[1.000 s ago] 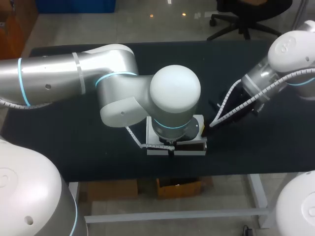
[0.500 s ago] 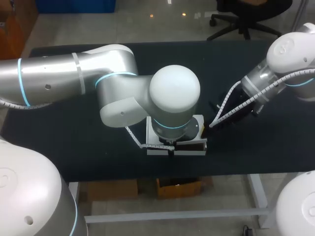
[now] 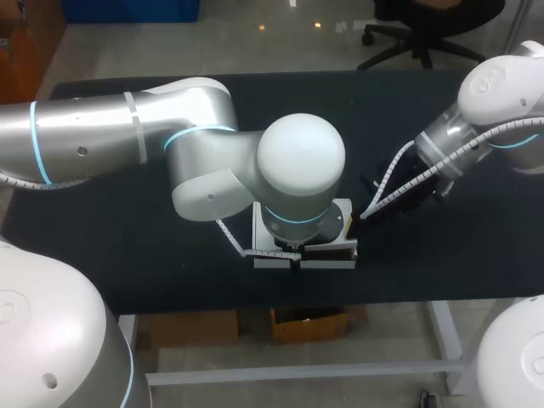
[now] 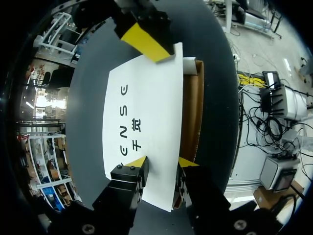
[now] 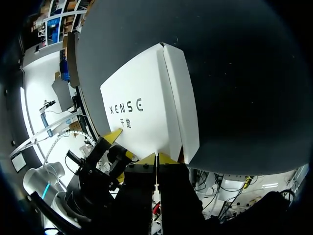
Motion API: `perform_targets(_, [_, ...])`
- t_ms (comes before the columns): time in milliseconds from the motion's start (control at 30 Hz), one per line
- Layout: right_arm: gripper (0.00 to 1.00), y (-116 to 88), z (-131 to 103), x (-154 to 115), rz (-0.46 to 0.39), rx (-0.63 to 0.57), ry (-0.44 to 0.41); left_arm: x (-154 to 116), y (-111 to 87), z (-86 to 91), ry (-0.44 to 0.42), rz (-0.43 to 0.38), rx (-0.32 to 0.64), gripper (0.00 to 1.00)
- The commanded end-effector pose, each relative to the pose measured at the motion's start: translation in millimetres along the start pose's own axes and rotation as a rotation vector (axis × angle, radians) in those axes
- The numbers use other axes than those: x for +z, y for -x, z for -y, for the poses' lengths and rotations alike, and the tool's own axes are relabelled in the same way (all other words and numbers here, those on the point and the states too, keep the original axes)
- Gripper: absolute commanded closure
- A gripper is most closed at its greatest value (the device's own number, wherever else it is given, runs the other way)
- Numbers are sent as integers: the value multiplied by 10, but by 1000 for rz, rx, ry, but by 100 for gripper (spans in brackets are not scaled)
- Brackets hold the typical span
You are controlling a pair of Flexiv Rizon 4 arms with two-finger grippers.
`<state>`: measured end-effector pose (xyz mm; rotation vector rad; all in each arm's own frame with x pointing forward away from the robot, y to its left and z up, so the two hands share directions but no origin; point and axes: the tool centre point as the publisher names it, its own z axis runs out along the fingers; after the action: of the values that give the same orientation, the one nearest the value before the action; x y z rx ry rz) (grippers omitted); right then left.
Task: Assemble the packaging by folding the flat box into shape, placing the metal phone stand inside, and closing the box properly
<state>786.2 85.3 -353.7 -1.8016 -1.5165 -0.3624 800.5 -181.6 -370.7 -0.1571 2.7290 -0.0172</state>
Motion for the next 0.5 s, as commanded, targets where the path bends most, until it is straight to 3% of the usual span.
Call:
perform_targets(33, [100,12,-17,1,-3,-1,-8,1,-28,0,5,4,-2,66])
perform_targets(500, [100,28,-36,23,-2,5,-12,-5,-30,-21,5,2,-3,65])
